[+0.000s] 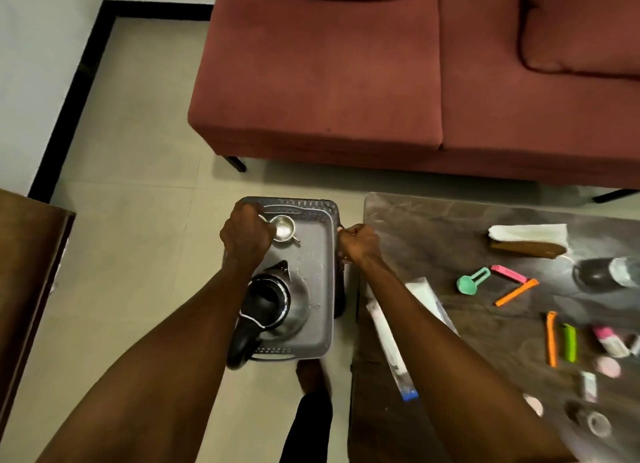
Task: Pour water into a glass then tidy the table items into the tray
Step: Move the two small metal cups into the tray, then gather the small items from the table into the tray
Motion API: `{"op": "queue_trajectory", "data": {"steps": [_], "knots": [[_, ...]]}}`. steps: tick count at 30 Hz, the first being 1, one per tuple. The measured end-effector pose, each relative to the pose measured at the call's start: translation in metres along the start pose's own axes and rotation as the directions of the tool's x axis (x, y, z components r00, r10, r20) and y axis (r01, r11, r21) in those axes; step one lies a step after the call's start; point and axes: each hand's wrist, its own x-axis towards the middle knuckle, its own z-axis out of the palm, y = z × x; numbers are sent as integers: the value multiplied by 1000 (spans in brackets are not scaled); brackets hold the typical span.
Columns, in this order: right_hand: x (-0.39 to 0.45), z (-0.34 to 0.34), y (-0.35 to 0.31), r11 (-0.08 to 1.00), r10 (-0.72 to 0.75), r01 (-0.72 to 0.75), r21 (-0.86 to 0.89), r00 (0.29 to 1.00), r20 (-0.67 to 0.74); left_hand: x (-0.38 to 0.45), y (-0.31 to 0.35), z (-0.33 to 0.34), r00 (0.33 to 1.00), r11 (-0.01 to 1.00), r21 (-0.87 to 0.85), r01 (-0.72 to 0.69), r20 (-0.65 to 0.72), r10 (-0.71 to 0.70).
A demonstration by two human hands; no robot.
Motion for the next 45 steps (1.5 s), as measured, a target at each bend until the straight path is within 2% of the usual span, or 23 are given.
{"op": "queue_trajectory", "data": {"steps": [6, 16, 21, 28, 41, 43, 45], "knots": [[-28, -91, 30, 994, -72, 80, 76, 992, -108, -72, 88, 24, 987, 951, -286, -116, 71, 142], [-58, -242, 105, 991, -56, 77, 113, 981, -186, -213, 219, 113, 987, 887, -460, -38, 120, 105], [-69, -299, 139, 984, -17, 49, 173, 983, -183, -266, 269, 139, 982, 896, -441, -48, 141, 122], [-84, -357, 176, 973, 1, 68, 219, 953, -302, -312, 312, 172, 964, 890, -452, -58, 207, 169], [-95, -460, 281, 945, 165, -21, 326, 892, -421, -387, 397, 249, 860, 888, -445, -113, 405, 312], [-91, -480, 296, 924, 225, -53, 379, 877, -425, -401, 412, 263, 846, 904, -416, -98, 444, 296], [-87, -496, 309, 932, 229, -60, 357, 862, -452, -410, 426, 276, 836, 917, -390, -78, 475, 273]]}}
